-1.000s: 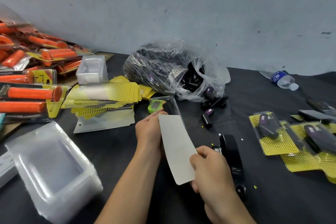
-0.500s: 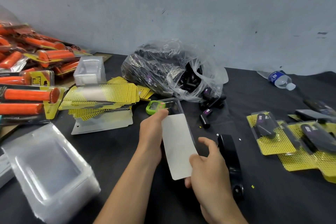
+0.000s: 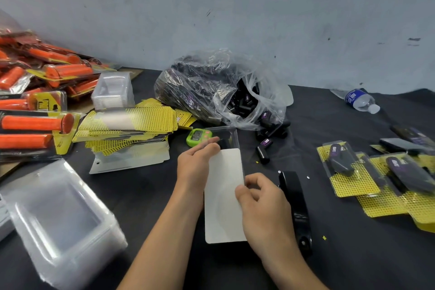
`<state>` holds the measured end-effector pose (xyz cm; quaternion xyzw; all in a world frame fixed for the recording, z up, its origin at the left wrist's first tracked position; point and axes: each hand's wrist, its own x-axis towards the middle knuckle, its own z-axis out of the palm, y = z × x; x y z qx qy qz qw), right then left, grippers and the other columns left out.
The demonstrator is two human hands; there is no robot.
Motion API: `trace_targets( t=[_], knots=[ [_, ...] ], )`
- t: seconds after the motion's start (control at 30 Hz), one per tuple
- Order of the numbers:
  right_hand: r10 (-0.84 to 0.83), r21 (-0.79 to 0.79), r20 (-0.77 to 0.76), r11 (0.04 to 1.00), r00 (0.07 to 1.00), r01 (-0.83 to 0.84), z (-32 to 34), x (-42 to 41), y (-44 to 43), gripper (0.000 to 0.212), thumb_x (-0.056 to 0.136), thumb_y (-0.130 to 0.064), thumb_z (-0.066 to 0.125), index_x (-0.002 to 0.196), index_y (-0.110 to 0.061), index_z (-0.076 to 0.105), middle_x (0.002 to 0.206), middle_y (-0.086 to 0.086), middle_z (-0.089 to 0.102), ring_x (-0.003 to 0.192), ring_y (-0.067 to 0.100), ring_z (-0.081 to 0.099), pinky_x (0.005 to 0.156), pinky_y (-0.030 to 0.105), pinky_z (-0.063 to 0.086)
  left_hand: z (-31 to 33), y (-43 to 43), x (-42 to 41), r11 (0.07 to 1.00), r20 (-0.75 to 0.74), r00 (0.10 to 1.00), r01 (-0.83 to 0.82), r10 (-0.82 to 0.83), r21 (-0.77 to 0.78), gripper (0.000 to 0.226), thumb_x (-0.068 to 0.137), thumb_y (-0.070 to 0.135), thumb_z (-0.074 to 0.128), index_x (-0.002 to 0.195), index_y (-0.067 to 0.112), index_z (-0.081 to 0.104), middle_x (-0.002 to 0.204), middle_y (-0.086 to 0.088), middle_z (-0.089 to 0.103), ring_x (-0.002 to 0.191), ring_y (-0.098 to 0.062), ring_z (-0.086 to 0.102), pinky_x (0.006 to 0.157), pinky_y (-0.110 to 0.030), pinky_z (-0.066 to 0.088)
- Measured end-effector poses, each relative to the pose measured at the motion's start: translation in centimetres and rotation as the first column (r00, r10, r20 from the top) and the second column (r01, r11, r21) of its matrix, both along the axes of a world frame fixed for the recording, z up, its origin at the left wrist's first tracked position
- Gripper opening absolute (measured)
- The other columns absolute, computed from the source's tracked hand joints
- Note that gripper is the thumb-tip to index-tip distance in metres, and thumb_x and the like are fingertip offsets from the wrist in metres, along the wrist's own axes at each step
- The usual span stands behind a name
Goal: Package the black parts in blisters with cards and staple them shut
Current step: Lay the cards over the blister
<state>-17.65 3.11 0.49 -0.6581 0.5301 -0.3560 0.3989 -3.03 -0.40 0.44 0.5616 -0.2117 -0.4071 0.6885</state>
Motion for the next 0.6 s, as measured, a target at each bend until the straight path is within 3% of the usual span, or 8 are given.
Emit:
trace_targets(
  t=[0.03, 0.07, 0.17, 0.23, 0.33, 0.43, 0.53, 0.6],
  knots=[
    [-0.008, -0.006, -0.008, 1.000, 1.000, 0.008, -0.1, 0.0, -0.1, 0.021, 0.098, -0.018, 0.061, 0.078, -0.020, 0.057, 0.049, -0.008, 0.055, 0.047, 0.006, 0.045, 0.048, 0.017, 0.035, 0.0, 0.1, -0.2, 1.000, -0.034, 0.999, 0.007, -0.007, 0.002, 0.021, 0.089, 0.012, 0.070, 0.089, 0.026, 0.084, 0.124, 0.002, 0.073, 0.113, -0.013, 0.065, 0.097, -0.031, 0.051],
    [-0.016, -0.015, -0.027, 1.000, 1.000, 0.016, -0.3, -0.1, -0.1, 0.025, 0.099, -0.017, 0.059, 0.075, -0.018, 0.055, 0.047, -0.009, 0.051, 0.046, 0.007, 0.042, 0.048, 0.018, 0.034, 0.0, 0.2, -0.3, 1.000, -0.077, 0.997, 0.018, -0.018, 0.009, 0.018, 0.089, 0.014, 0.070, 0.089, 0.025, 0.085, 0.120, -0.003, 0.075, 0.108, -0.019, 0.068, 0.097, -0.037, 0.053],
    [-0.055, -0.048, -0.072, 0.997, 0.996, 0.052, -0.6, -0.1, -0.2, 0.034, 0.102, -0.016, 0.055, 0.069, -0.012, 0.049, 0.050, -0.010, 0.048, 0.051, 0.008, 0.041, 0.049, 0.022, 0.034, 0.1, 0.4, -0.6, 0.996, -0.162, 0.985, 0.068, -0.058, 0.053, 0.014, 0.087, 0.025, 0.074, 0.090, 0.014, 0.081, 0.087, -0.010, 0.073, 0.074, -0.025, 0.067, 0.071, -0.035, 0.051],
    [-0.097, -0.066, -0.064, 0.993, 0.993, 0.093, -0.7, -0.2, -0.3, 0.034, 0.103, -0.016, 0.053, 0.070, -0.010, 0.048, 0.053, -0.005, 0.048, 0.053, 0.009, 0.042, 0.050, 0.022, 0.034, -0.1, 0.2, -0.6, 0.997, -0.124, 0.992, 0.040, -0.032, 0.059, 0.016, 0.086, 0.028, 0.075, 0.093, 0.015, 0.082, 0.080, -0.006, 0.072, 0.063, -0.020, 0.065, 0.060, -0.029, 0.050],
    [-0.125, -0.075, -0.066, 0.990, 0.990, 0.120, -0.7, -0.2, -0.5, 0.033, 0.104, -0.016, 0.051, 0.073, -0.007, 0.050, 0.060, -0.001, 0.050, 0.055, 0.013, 0.041, 0.051, 0.023, 0.033, -0.6, 0.0, -0.2, 0.993, 0.027, 0.994, -0.111, 0.110, 0.038, 0.010, 0.086, 0.018, 0.078, 0.089, 0.026, 0.084, 0.083, -0.002, 0.078, 0.063, -0.017, 0.069, 0.048, -0.027, 0.050],
    [-0.112, -0.068, -0.067, 0.992, 0.991, 0.107, -0.9, 0.0, -0.4, 0.038, 0.104, -0.016, 0.050, 0.068, -0.012, 0.041, 0.056, -0.002, 0.043, 0.052, 0.012, 0.036, 0.050, 0.024, 0.032, -1.1, 0.0, 0.2, 0.974, 0.226, 0.954, -0.218, 0.199, 0.060, 0.014, 0.079, 0.020, 0.081, 0.079, 0.033, 0.083, 0.080, 0.008, 0.079, 0.080, -0.014, 0.076, 0.066, -0.036, 0.063],
    [-0.076, -0.063, -0.055, 0.995, 0.996, 0.072, -1.0, 0.0, -0.3, 0.036, 0.101, -0.023, 0.059, 0.069, -0.016, 0.044, 0.048, -0.004, 0.047, 0.049, 0.010, 0.042, 0.050, 0.021, 0.034, -1.2, 0.2, 0.1, 0.957, 0.477, 0.843, -0.290, 0.249, 0.012, 0.015, 0.077, 0.021, 0.078, 0.072, 0.034, 0.081, 0.067, 0.029, 0.070, 0.072, 0.013, 0.067, 0.058, -0.008, 0.050],
    [-0.059, -0.049, -0.010, 0.997, 0.998, 0.059, -0.9, 0.0, -0.1, 0.029, 0.092, -0.029, 0.072, 0.078, -0.020, 0.049, 0.049, -0.005, 0.055, 0.047, 0.009, 0.047, 0.050, 0.019, 0.037, -1.3, 0.3, -0.2, 0.959, 0.597, 0.769, -0.284, 0.230, -0.003, 0.010, 0.079, 0.021, 0.076, 0.082, 0.027, 0.084, 0.061, 0.028, 0.068, 0.068, 0.018, 0.063, 0.053, -0.002, 0.043]
  ],
)
